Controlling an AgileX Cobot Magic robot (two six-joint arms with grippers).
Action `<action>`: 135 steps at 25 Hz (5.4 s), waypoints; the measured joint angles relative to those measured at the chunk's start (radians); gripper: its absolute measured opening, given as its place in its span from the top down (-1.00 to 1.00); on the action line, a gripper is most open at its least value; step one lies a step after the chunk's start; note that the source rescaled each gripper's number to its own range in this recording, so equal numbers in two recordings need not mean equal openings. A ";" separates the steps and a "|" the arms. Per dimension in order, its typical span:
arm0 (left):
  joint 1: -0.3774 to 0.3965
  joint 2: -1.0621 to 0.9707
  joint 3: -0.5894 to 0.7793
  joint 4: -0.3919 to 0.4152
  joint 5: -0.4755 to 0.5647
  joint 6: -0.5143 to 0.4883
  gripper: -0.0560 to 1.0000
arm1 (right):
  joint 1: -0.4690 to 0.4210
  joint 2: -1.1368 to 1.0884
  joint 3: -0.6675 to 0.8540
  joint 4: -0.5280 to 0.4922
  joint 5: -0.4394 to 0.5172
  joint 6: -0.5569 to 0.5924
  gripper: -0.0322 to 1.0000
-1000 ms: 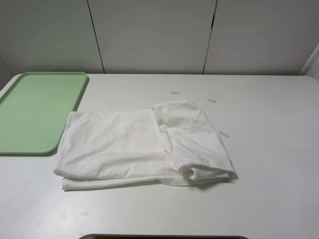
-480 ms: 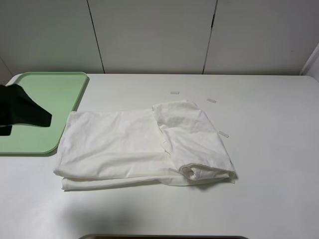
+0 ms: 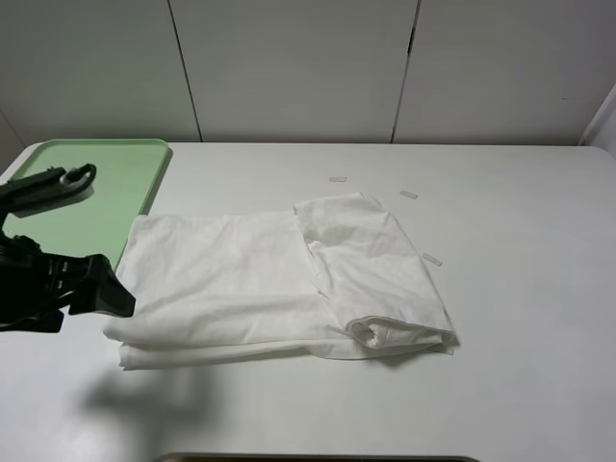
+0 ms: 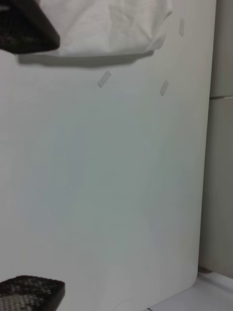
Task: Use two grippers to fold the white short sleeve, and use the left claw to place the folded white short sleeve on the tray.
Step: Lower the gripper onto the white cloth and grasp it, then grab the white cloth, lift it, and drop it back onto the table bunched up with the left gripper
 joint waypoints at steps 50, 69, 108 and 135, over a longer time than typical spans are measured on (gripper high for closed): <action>-0.012 0.572 -0.112 -0.381 -0.324 0.417 -0.25 | 0.000 0.000 0.000 0.000 0.000 0.000 -1.00; -0.097 0.659 -0.228 -0.346 -0.242 0.408 0.68 | 0.000 0.000 0.000 0.000 0.000 0.000 -1.00; -0.171 0.299 -0.297 0.013 -0.021 0.137 0.68 | 0.000 0.000 0.000 0.000 0.000 0.000 -1.00; -0.398 0.619 -0.551 -0.288 -0.152 0.332 0.12 | 0.000 0.000 0.000 0.000 0.000 0.000 -1.00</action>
